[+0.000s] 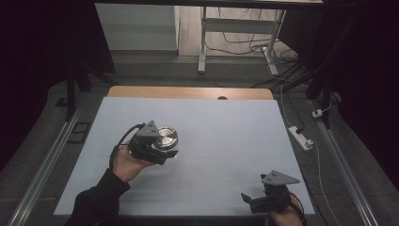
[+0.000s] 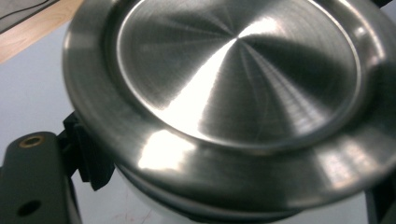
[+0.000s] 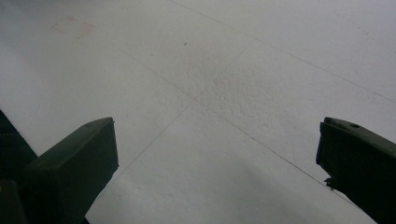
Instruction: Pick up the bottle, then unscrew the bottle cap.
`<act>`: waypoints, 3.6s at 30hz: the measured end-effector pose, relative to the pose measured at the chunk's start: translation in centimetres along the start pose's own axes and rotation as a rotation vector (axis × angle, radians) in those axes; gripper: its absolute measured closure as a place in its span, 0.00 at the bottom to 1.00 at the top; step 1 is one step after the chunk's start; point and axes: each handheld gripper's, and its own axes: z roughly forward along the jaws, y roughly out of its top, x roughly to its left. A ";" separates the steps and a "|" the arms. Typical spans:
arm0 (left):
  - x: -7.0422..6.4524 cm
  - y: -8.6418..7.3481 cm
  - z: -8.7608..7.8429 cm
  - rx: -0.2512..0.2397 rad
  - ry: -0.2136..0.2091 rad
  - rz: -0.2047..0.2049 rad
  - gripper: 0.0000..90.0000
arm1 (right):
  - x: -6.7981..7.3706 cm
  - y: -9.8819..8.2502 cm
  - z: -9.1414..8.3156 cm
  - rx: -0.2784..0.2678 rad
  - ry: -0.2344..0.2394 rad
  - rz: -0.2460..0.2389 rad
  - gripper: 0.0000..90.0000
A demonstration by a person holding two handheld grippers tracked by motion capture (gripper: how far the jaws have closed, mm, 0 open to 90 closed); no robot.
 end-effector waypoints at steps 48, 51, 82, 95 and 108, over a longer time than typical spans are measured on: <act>-1.9 2.2 3.9 0.009 -0.091 0.054 0.17 | 0.3 0.9 -0.7 -0.098 0.057 0.034 0.00; -1.9 2.1 3.8 0.009 -0.093 0.057 0.17 | 0.5 1.3 -0.7 -0.110 0.068 0.033 0.00; -2.5 2.0 3.7 0.001 -0.110 0.082 0.17 | 3.2 8.3 0.3 -0.200 0.158 -0.084 0.00; -2.7 2.0 3.9 0.006 -0.114 0.086 0.17 | 4.0 12.4 1.8 -0.239 0.236 -0.109 0.00; -2.9 1.9 4.1 0.010 -0.120 0.088 0.17 | 5.4 15.9 3.5 -0.216 0.203 -0.128 0.00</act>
